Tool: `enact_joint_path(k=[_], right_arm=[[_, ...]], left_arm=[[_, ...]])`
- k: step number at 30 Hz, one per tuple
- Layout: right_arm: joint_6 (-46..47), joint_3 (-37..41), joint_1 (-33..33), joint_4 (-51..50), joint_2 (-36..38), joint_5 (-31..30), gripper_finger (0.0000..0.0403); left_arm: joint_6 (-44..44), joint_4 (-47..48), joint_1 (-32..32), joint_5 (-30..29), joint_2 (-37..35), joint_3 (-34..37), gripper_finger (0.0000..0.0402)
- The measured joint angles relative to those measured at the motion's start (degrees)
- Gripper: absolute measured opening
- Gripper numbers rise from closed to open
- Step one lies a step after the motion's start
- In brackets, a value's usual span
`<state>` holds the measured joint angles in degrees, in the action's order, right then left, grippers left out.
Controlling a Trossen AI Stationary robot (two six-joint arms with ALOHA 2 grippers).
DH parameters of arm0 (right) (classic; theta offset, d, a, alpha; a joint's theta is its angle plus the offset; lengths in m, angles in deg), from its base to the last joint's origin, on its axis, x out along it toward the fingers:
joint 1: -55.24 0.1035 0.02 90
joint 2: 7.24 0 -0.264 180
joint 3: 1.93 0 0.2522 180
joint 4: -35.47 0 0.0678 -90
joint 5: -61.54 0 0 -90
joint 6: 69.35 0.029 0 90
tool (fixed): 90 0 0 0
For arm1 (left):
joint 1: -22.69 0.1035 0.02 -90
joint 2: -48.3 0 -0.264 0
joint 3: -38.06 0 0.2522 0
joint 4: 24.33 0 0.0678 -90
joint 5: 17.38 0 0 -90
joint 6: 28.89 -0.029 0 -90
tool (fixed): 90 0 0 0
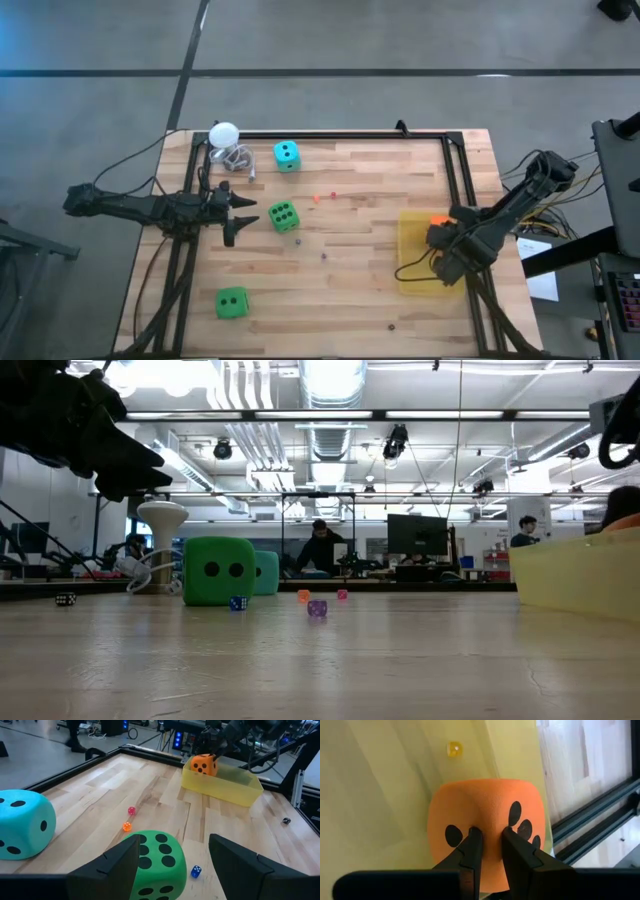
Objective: Pick & Place Dice
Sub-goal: Put the large orange dice into the yellow bin
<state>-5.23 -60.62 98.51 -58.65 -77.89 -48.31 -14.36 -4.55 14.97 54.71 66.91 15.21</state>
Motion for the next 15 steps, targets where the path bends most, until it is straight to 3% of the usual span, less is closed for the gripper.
enact_joint_path(k=[15], right_arm=[[-4.6, 0.7, 0.0, -0.4, -0.1, -2.1, 0.0053]], left_arm=[[-0.1, 0.0, 0.0, 0.0, 0.0, 0.0, 0.0242]])
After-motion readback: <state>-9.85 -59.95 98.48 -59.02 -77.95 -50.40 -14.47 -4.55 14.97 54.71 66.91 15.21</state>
